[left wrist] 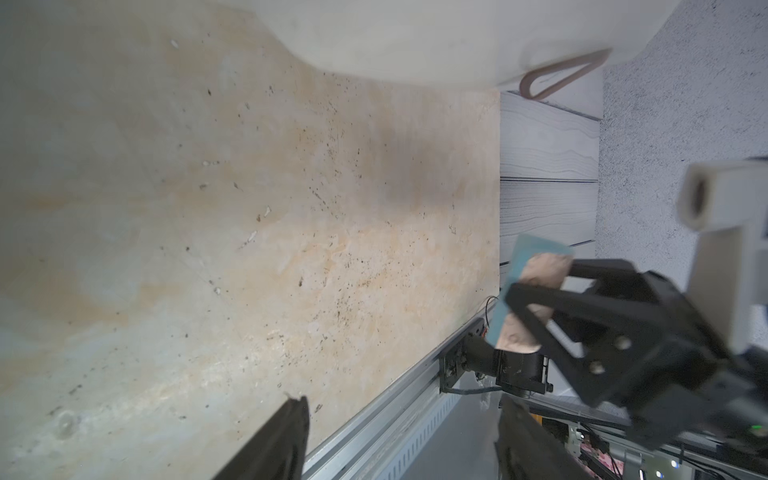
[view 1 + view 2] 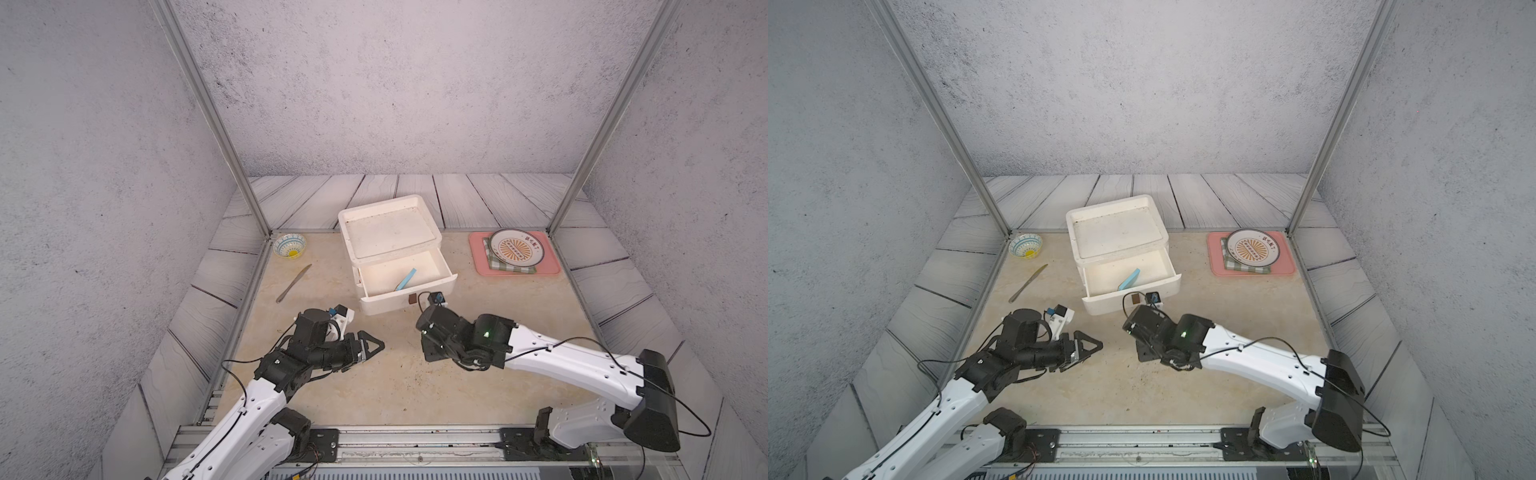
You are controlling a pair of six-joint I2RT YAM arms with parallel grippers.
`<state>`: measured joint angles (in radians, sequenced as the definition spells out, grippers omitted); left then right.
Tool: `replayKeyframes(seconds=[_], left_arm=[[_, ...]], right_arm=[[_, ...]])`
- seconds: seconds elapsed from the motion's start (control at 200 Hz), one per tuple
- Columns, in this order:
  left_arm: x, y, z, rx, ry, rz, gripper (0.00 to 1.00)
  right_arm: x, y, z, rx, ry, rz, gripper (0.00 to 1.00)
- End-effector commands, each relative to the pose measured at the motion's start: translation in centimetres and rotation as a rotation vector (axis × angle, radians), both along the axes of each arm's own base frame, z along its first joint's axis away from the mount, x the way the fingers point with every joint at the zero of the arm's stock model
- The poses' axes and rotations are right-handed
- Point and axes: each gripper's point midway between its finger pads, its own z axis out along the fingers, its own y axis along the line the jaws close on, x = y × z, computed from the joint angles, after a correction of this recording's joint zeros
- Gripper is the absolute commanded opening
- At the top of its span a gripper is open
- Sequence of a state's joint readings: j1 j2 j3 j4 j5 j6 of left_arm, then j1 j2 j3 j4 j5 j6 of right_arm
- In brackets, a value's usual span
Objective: Please put the sticky notes in the drawer by color
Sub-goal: Pick up the sticky notes from the center of the board, then place the sticky notes in the drawer.
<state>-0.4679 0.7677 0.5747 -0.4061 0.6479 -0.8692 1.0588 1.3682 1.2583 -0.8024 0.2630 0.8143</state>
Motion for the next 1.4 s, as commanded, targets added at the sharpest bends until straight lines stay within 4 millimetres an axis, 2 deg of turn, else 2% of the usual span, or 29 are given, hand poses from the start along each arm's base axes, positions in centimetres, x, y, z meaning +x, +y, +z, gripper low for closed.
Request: replayKeyframes(seconds=[0.0,0.105,0.205,0.305,0.435,0.62,0.881,1.026,1.091,1.161,1.201,1.236,1.326,1.396], left_arm=[[1.4,-0.2,3.1,0.014,-0.113,-0.006,0.75],[2.4,-0.2,4.8,0.046,-0.157,-0.006,0.75],[3.4,-0.3,6.1,0.072,-0.194,-0.006,0.76],[4.3,-0.4,7.4,0.101,-0.234,-0.008,0.76],[5.4,-0.3,8.6,0.116,-0.26,-0.006,0.76],[6.4,0.0,9.3,0.119,-0.275,0.007,0.76],[7.1,0.5,9.7,0.116,-0.279,0.019,0.76],[7.0,0.8,9.9,0.122,-0.285,0.025,0.76],[7.0,0.9,9.9,0.122,-0.284,0.029,0.76],[6.9,1.0,9.8,0.12,-0.282,0.028,0.76],[6.9,1.0,9.7,0.12,-0.279,0.028,0.76],[6.9,1.0,9.6,0.121,-0.275,0.029,0.76],[6.9,1.0,9.3,0.118,-0.269,0.029,0.76],[6.9,0.9,9.3,0.109,-0.265,0.028,0.76]], right_arm=[[2.1,-0.9,5.4,0.024,-0.075,0.065,0.43],[5.0,-0.4,8.3,0.04,-0.114,0.07,0.43],[7.4,0.5,9.3,0.067,-0.129,0.074,0.43],[9.7,1.2,9.3,0.086,-0.143,0.069,0.43],[12.2,1.8,8.0,0.081,-0.129,0.063,0.43],[15.0,1.2,7.4,0.073,-0.14,0.042,0.43],[17.1,1.3,7.1,0.073,-0.15,0.045,0.43],[17.1,2.0,6.2,0.076,-0.128,0.075,0.46],[17.1,2.1,5.5,0.078,-0.127,0.079,0.54],[16.9,1.9,5.1,0.067,-0.12,0.08,0.55],[16.7,1.7,4.9,0.063,-0.118,0.08,0.6],[16.6,1.5,5.0,0.062,-0.123,0.078,0.65],[16.4,1.1,5.7,0.061,-0.139,0.073,0.67],[16.3,1.0,6.3,0.063,-0.153,0.077,0.73]])
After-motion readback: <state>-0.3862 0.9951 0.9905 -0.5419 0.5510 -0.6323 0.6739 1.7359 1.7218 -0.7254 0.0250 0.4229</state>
